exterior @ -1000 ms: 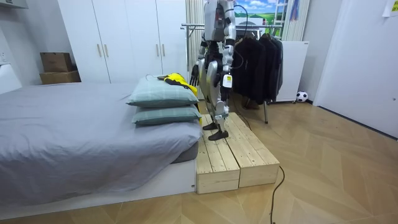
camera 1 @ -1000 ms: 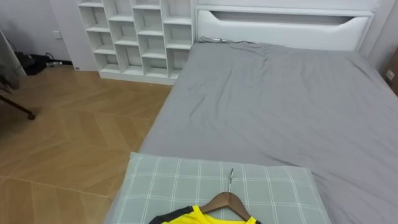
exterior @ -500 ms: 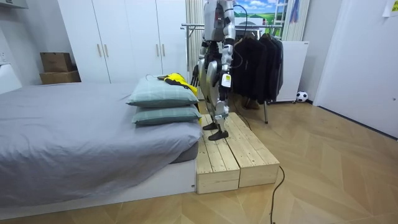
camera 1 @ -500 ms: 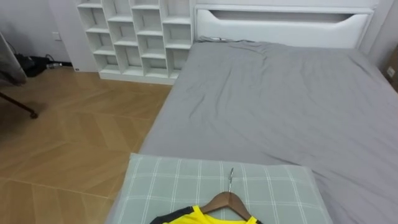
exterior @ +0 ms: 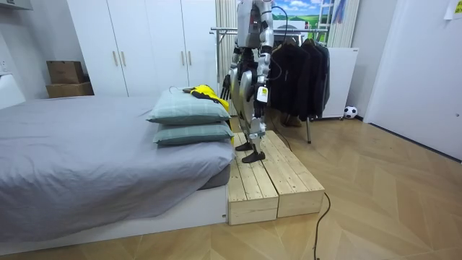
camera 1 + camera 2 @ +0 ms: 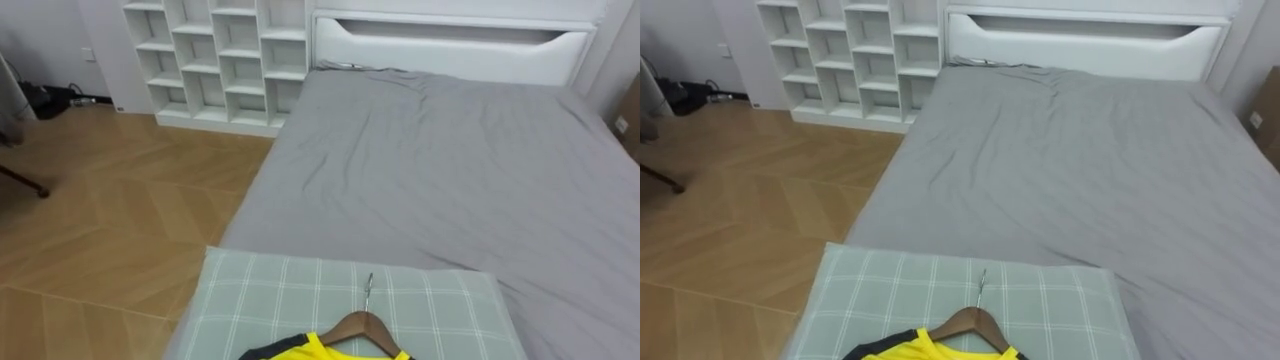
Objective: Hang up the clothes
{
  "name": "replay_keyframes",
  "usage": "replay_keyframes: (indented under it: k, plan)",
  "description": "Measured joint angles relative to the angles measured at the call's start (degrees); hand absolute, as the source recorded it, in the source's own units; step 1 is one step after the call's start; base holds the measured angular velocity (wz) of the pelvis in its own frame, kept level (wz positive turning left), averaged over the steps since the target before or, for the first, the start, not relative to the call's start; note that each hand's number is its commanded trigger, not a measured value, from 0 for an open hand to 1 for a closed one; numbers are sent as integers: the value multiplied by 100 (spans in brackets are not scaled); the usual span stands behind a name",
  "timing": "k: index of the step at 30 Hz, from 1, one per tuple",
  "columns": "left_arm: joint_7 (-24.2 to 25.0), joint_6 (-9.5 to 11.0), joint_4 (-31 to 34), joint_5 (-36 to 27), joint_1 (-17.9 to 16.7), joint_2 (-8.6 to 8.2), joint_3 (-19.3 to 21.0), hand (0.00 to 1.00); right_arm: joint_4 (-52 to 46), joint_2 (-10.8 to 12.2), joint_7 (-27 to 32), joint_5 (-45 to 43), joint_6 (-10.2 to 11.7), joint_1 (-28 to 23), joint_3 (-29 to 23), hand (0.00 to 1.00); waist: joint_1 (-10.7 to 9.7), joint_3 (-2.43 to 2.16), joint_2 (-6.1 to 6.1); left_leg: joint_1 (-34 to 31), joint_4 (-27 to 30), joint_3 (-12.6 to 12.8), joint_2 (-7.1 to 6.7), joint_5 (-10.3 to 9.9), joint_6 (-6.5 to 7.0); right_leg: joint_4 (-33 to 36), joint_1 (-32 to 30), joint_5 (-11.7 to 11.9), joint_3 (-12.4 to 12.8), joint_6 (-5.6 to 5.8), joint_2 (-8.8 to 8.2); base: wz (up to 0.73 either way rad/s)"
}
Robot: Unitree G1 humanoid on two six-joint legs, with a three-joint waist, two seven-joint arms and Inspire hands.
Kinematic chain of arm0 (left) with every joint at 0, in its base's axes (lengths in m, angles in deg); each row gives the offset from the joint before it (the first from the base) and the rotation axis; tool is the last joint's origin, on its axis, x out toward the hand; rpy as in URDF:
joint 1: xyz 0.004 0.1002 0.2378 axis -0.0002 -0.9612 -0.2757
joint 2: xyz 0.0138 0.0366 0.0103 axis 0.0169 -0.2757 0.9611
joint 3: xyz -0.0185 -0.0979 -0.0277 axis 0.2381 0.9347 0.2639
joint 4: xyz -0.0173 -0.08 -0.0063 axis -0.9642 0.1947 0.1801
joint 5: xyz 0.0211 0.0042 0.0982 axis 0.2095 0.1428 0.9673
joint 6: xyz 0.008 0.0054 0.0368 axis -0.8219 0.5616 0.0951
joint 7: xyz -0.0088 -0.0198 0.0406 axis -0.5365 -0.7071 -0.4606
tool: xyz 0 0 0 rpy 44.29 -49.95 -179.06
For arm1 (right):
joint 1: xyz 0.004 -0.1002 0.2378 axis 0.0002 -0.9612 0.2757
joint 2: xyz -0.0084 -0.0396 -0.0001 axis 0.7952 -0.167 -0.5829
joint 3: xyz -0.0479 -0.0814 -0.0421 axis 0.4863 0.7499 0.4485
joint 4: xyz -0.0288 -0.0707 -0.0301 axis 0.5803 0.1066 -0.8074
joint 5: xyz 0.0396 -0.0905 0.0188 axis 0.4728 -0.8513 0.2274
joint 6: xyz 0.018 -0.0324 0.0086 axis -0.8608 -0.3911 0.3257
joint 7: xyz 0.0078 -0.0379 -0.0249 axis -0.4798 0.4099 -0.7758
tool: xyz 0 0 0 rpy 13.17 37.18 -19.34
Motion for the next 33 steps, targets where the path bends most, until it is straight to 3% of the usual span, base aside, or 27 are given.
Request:
replay_keyframes:
  k: [9, 17, 23, 28, 33]
  plan:
    - [-238, -15, 0, 8, -89, -74, 99, 0, -1, 1, 30, -23, -21, -4, 17, 0, 18, 5, 4, 58, -12, 9, 3, -6, 5, -4, 52, 0, -28, 1, 1, 0]
    - [-1147, 39, 633, 770, -82, -114, 283, 0, -5, 17, 183, 30, -3, 6, 129, 0, 56, -22, 13, 63, 12, -2, 1, -5, 6, -7, 54, -1, -52, 1, -2, 0]
    - [-2040, 274, 810, 1279, -28, -122, 542, 0, -1, 14, 246, 5, 4, -15, 125, 0, 135, -32, 33, 124, 10, -8, -1, -5, 6, -4, 93, 0, -53, 2, -3, 0]
    - [-2610, 319, 812, 1358, -93, -116, 580, 0, -2, 14, 309, 20, 4, -16, 136, 0, 138, -34, 38, 125, 5, -11, -1, -5, 6, 4, 92, 0, -17, 2, -2, 0]
    - [-3052, 505, 897, 1370, -123, -98, 537, 0, -3, 14, 367, 19, 9, -5, 179, 0, 133, -31, 36, 95, 32, -20, -1, -6, 6, 6, 82, 0, -56, 2, -1, 0]
